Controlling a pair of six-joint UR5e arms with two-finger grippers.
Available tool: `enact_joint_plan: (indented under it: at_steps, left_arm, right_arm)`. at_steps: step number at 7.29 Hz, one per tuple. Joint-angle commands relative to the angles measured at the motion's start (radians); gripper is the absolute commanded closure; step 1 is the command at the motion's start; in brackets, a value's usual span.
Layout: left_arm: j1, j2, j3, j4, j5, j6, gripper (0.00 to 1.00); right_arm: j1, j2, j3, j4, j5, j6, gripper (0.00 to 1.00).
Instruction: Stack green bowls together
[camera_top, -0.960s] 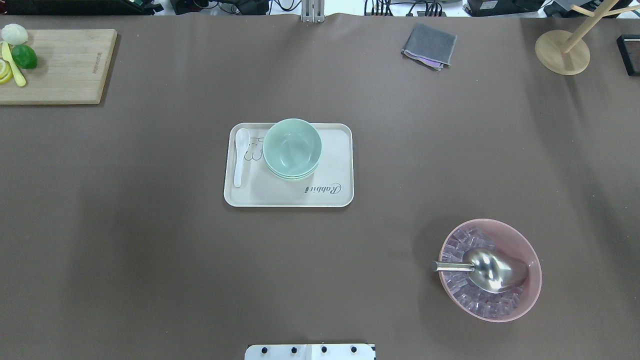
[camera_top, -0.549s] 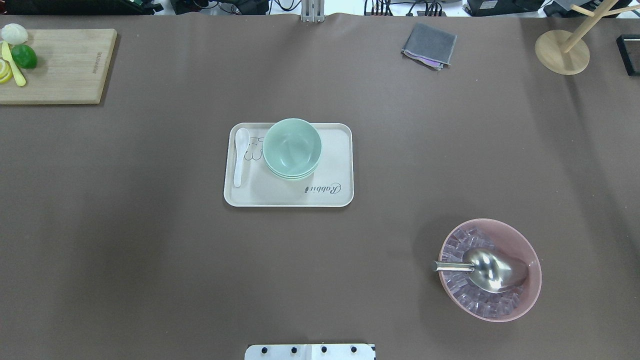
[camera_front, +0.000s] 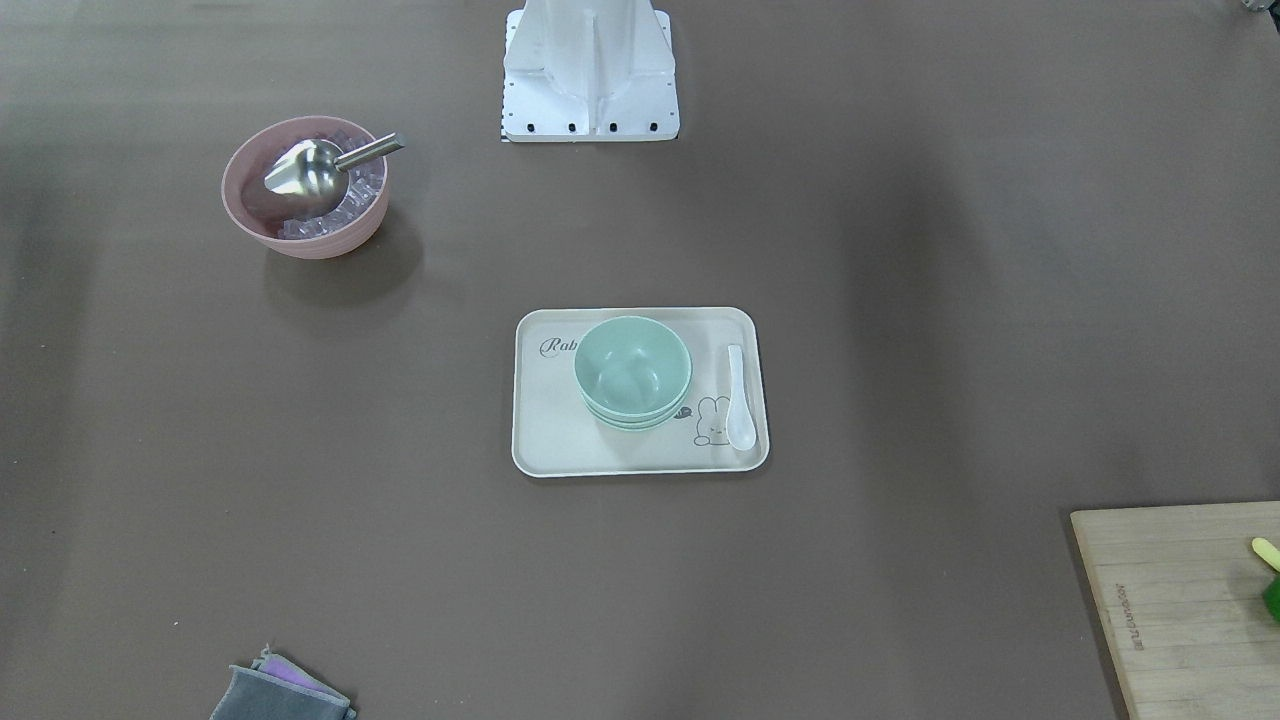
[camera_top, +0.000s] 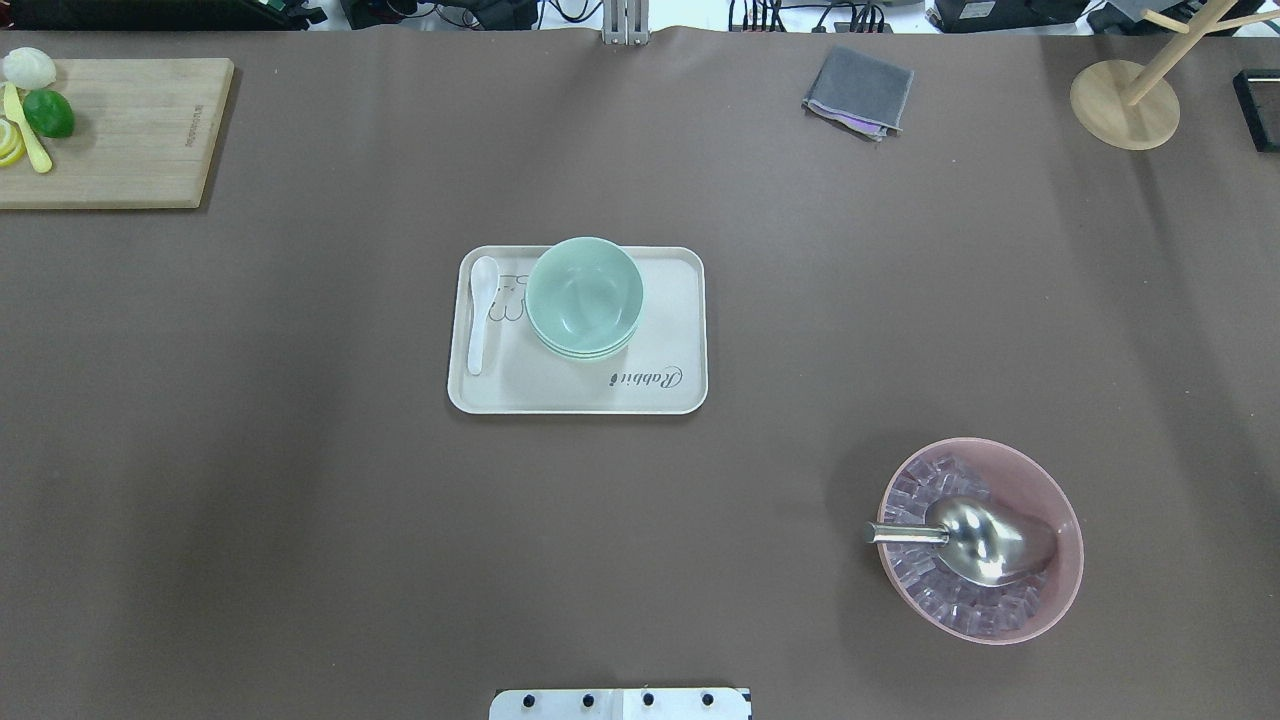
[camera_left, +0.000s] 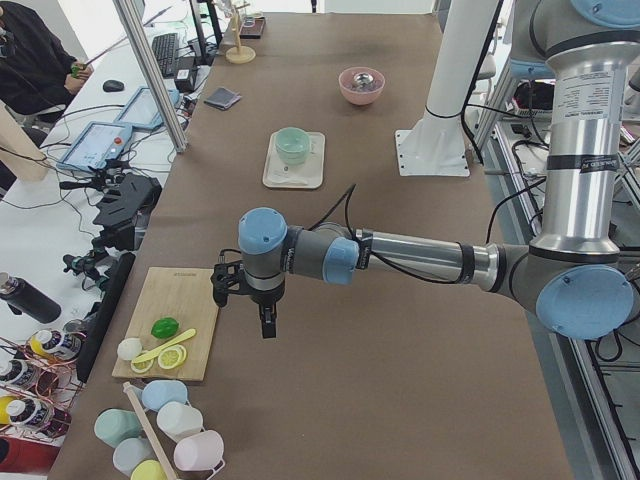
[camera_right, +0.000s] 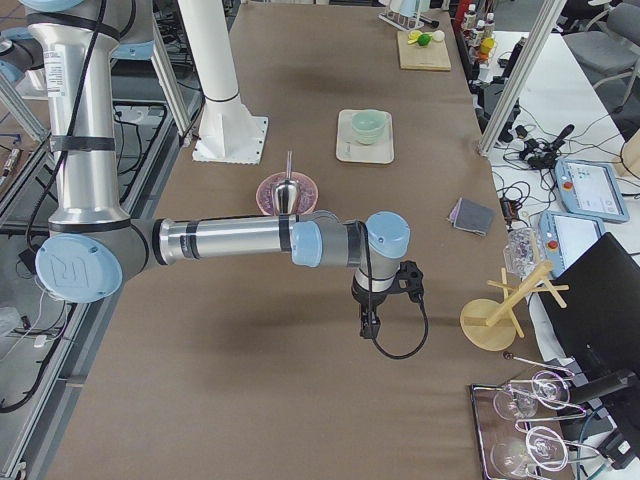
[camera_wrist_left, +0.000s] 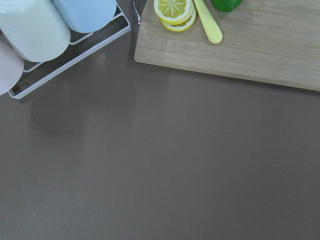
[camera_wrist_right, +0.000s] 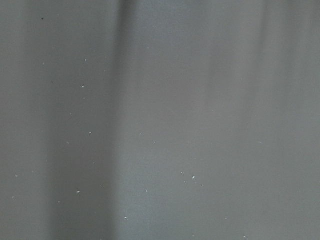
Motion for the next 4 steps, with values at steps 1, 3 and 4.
enact_joint_plan:
  at_steps: [1,3,4]
  left_arm:
    - [-0.004,0.004,0.005,0.003,0.002,0.009,0.02]
    - [-0.003,0.002,0.013,0.003,0.002,0.009,0.02]
    - [-0.001,0.002,0.013,0.003,0.004,0.009,0.02]
  right_arm:
    - [-0.001,-0.004,-0.002,0.0,0.0,0.003,0.0]
    - [-0.001,-0.004,-0.001,-0.001,0.006,0.003,0.0]
    - [0.0,-0.004,-0.001,0.0,0.006,0.001,0.0]
